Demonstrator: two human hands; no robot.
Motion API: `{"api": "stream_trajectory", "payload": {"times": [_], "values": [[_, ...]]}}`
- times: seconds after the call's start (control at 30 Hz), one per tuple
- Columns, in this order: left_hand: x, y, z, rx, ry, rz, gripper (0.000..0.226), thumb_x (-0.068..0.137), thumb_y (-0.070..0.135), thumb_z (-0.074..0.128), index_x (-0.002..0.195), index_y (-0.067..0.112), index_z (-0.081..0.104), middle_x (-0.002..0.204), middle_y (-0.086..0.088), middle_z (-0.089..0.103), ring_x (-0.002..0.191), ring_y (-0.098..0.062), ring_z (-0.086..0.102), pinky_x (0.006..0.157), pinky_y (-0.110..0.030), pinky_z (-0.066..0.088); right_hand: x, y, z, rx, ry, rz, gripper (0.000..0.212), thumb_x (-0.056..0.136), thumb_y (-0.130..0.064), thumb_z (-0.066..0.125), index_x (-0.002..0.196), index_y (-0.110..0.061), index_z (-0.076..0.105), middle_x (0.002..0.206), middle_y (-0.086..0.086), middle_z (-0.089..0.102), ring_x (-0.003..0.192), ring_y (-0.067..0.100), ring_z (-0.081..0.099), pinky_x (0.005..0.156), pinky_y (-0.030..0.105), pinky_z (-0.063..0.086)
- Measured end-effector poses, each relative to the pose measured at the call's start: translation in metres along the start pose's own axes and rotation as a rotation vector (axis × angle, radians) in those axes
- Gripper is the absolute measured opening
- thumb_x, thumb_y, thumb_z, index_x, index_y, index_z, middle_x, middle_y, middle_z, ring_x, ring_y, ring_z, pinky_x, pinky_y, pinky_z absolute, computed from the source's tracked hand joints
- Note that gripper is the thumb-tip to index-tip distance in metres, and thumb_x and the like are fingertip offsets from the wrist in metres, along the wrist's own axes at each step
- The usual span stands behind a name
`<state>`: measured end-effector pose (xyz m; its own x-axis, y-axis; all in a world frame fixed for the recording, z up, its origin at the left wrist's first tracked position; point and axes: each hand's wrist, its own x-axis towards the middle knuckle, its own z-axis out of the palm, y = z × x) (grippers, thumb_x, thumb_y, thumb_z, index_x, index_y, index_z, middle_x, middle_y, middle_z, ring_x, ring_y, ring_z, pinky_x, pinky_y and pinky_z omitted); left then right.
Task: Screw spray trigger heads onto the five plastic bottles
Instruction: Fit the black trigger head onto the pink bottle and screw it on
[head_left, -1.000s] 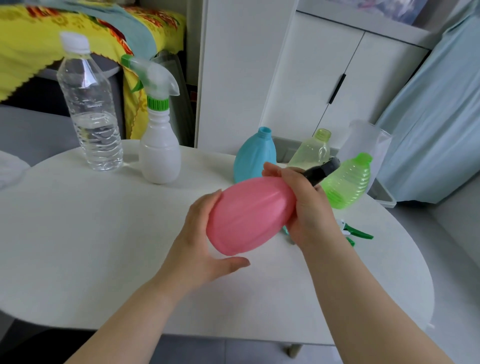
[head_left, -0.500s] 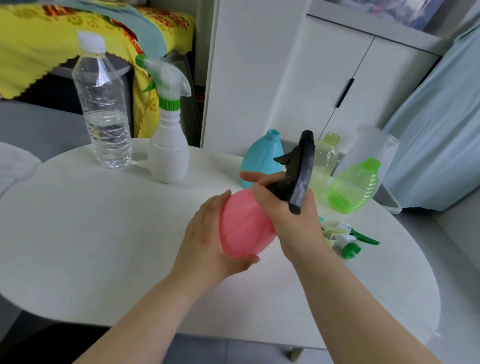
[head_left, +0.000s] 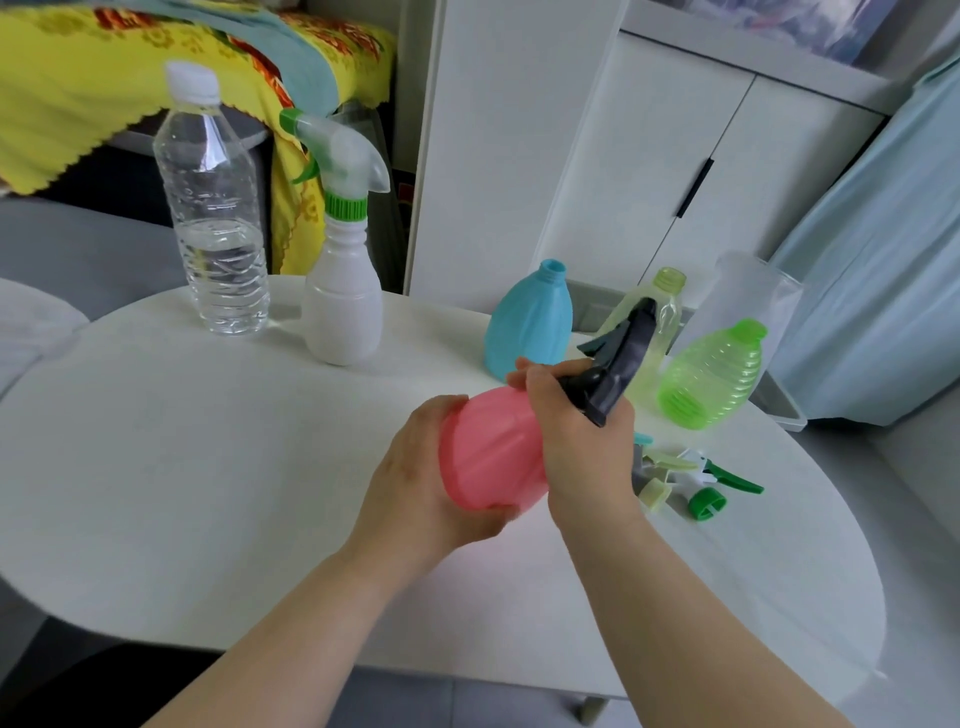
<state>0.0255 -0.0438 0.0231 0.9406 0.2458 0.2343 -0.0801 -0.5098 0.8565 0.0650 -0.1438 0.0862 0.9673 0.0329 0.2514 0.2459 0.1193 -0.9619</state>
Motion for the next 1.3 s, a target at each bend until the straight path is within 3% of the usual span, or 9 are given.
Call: {"api": "stream_trajectory", "payload": {"times": [0.2,0.37,0.5,0.6,0.73,0.9,1.0,1.13,1.3], "values": [[0.002,-0.005,0.002,-0.015,-0.031,0.018,0.107,0.042,0.037,0.084,0.128,0.035,0.022,0.107,0.030,0.024,0.101,0.003,0.029,0.086,-0.022,0.033,0.007,-0.004,-0.006,-0.051,-0.141,0.038,0.024,0.078,-0.007,0.062,0.059,-0.021,0.057,0.059,-0.011,0.071,0.069,-0.004,0.066,0.061,0.004,0.046],[0.008,-0.010,-0.001,-0.062,0.112,-0.063,0.105,0.041,0.036,0.083,0.126,0.037,0.022,0.111,0.021,0.027,0.102,-0.002,0.035,0.082,-0.023,0.036,0.005,-0.005,0.003,-0.130,-0.313,0.027,0.025,0.074,-0.011,0.068,0.077,-0.033,0.057,0.090,-0.010,0.062,0.077,-0.011,0.057,0.066,0.003,0.044],[0.014,-0.011,-0.005,-0.052,0.112,-0.096,0.111,0.044,0.036,0.085,0.132,0.036,0.017,0.129,0.009,0.033,0.113,-0.010,0.039,0.089,-0.026,0.035,0.006,0.001,0.014,-0.213,-0.220,-0.058,0.026,0.075,-0.013,0.067,0.078,-0.035,0.054,0.086,-0.019,0.062,0.079,-0.009,0.058,0.068,0.000,0.042],[0.014,-0.018,-0.014,-0.001,0.046,-0.072,0.112,0.050,0.039,0.081,0.138,0.027,0.013,0.146,0.003,0.023,0.132,-0.014,0.026,0.100,-0.025,0.024,0.019,0.002,0.022,-0.276,-0.221,-0.055,0.025,0.077,-0.014,0.065,0.079,-0.036,0.053,0.083,-0.023,0.060,0.073,-0.018,0.055,0.064,-0.003,0.040],[0.018,-0.036,-0.032,0.217,0.057,-0.086,0.083,0.072,0.042,0.066,0.138,0.018,0.023,0.151,-0.004,0.020,0.140,-0.017,0.013,0.112,-0.031,0.009,0.058,0.000,0.034,-0.306,-0.168,-0.038,0.016,0.080,-0.016,0.061,0.090,-0.027,0.053,0.090,-0.012,0.060,0.084,0.001,0.055,0.066,0.005,0.041],[0.026,-0.049,-0.029,0.473,-0.087,-0.177,0.059,0.086,0.042,0.047,0.137,0.023,0.025,0.155,-0.002,0.007,0.142,-0.017,0.001,0.113,-0.035,-0.001,0.100,0.006,0.063,-0.426,-0.174,-0.060,0.025,0.083,-0.014,0.056,0.107,-0.010,0.052,0.094,-0.003,0.055,0.083,0.009,0.050,0.057,-0.006,0.035],[0.027,-0.055,-0.023,0.578,-0.144,-0.164,0.058,0.087,0.044,0.042,0.137,0.023,0.023,0.155,0.000,0.009,0.142,-0.016,0.003,0.114,-0.039,-0.001,0.113,0.017,0.075,-0.466,-0.163,-0.056,0.029,0.084,-0.011,0.054,0.112,-0.005,0.050,0.097,0.001,0.053,0.088,0.015,0.048,0.054,-0.003,0.035],[0.026,-0.058,-0.020,0.607,-0.129,-0.154,0.059,0.087,0.046,0.039,0.138,0.024,0.020,0.155,0.000,0.008,0.142,-0.016,0.001,0.114,-0.041,-0.004,0.122,0.028,0.079,-0.510,-0.159,-0.019,0.032,0.086,-0.013,0.052,0.116,-0.006,0.046,0.097,-0.001,0.050,0.089,0.014,0.046,0.057,0.017,0.034],[0.025,-0.059,-0.018,0.629,-0.117,-0.146,0.059,0.088,0.047,0.037,0.139,0.025,0.018,0.155,0.001,0.008,0.142,-0.017,0.001,0.114,-0.041,-0.005,0.125,0.032,0.081,-0.529,-0.160,0.011,0.035,0.087,-0.016,0.050,0.120,-0.008,0.043,0.096,-0.004,0.049,0.087,0.012,0.045,0.053,0.017,0.032]]}}
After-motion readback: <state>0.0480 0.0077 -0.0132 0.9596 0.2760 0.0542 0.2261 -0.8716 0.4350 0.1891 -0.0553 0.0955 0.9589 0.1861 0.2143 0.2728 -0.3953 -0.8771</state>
